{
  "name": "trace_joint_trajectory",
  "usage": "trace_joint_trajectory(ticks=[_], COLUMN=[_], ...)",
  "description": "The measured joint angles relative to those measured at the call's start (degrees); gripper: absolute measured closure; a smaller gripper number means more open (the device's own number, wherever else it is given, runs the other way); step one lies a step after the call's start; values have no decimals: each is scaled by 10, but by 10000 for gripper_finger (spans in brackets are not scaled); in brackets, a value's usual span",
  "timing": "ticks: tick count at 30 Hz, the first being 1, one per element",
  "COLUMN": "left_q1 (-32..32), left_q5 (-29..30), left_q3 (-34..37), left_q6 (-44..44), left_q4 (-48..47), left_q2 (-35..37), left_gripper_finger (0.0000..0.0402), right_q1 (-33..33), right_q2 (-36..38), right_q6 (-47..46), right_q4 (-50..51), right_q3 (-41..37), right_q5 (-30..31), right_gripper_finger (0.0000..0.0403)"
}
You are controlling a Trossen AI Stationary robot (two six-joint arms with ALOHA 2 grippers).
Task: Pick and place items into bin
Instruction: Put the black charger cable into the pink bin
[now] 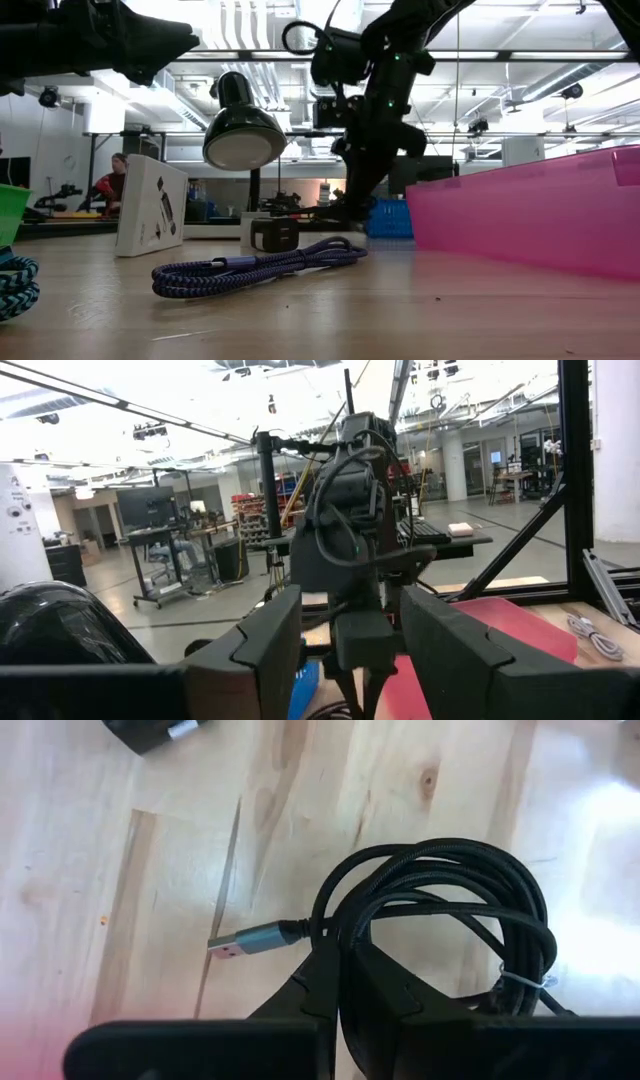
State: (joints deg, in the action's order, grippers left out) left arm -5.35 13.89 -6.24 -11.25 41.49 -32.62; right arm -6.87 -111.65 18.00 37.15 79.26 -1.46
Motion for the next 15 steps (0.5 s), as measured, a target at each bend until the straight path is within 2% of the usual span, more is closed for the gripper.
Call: trace_joint_trajectory(ticks=[15], left_q1=[0], left_q5=[0], left_q3=[0], left_q6=[0], left_q4=[0], left_q2=[0], left_gripper_finger=[244], right_q1=[0], right_q2=[40], right_q6=[1], right_q4=[2], right_q3=[0], right_q5=[0], right_gripper_finger=[394])
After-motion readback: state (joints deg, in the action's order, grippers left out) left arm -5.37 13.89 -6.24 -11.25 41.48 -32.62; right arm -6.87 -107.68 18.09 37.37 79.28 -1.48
